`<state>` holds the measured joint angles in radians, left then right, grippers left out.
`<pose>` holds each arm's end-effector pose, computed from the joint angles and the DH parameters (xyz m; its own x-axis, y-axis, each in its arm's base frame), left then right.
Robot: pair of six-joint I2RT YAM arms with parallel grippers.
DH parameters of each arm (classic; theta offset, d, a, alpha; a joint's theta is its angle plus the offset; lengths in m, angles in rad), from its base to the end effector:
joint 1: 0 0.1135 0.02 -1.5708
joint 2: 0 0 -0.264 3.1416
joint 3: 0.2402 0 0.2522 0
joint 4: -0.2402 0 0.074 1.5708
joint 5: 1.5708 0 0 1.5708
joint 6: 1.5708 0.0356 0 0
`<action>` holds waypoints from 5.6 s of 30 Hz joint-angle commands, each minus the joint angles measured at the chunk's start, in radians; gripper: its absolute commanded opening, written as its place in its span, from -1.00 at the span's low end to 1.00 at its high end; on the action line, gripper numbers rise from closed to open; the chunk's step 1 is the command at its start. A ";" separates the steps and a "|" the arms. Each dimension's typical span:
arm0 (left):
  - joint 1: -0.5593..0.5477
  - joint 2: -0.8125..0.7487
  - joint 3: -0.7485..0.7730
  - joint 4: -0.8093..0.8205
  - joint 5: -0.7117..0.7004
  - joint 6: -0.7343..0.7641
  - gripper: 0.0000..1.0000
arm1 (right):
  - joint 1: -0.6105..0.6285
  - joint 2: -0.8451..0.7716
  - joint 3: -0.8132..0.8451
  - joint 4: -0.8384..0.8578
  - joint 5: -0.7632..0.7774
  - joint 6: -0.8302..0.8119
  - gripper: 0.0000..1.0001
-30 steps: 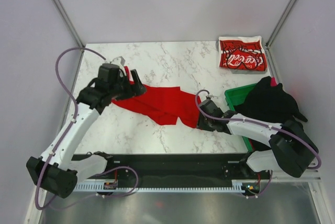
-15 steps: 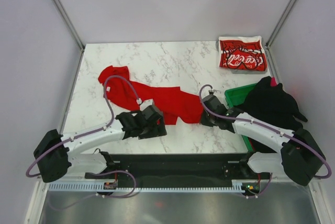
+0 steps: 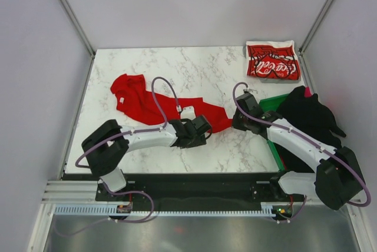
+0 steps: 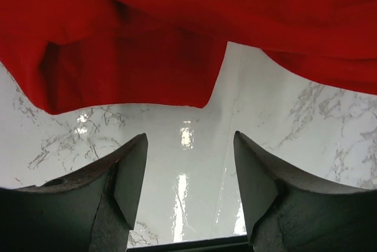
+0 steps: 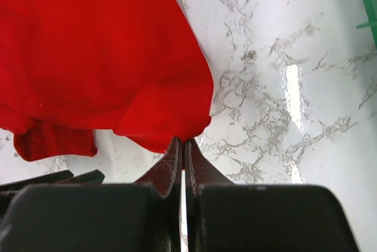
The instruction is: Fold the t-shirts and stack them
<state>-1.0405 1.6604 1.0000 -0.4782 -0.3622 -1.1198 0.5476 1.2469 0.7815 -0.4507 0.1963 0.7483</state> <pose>0.1721 -0.2687 0.1761 -0.8587 -0.1995 -0.4721 -0.0945 0.9670 -0.2367 0.2155 0.1233 0.2211 -0.7748 0.3092 -0.5515 0.1609 0.9400 0.3009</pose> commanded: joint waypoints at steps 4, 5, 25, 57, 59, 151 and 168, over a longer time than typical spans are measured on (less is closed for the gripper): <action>-0.006 0.041 0.032 -0.039 -0.139 -0.118 0.33 | -0.017 0.006 0.029 0.001 -0.040 -0.046 -1.00; -0.006 0.058 0.038 -0.042 -0.141 -0.115 0.33 | -0.020 0.005 0.019 0.003 -0.044 -0.049 -1.00; -0.013 0.150 0.126 -0.112 -0.211 -0.009 -0.96 | -0.080 0.013 0.013 0.024 -0.130 -0.070 -1.00; -0.026 -0.640 1.149 -0.340 -0.051 1.271 -0.96 | -0.207 -0.479 1.012 -0.240 0.006 -0.333 -1.00; -0.026 -0.701 1.100 -0.242 0.021 1.319 -0.96 | -0.206 -0.547 0.970 -0.195 0.047 -0.340 -1.00; 0.827 0.582 0.804 0.139 0.358 0.786 0.55 | -0.164 0.373 0.010 0.110 -0.334 -0.125 0.96; 0.801 0.587 0.883 0.152 0.194 0.775 0.36 | -0.133 0.408 0.012 0.129 -0.330 -0.136 0.96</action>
<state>-0.2489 2.2570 1.7977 -0.3580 -0.0784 -0.3405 0.4007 1.5990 0.8368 -0.1955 -0.1566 0.6308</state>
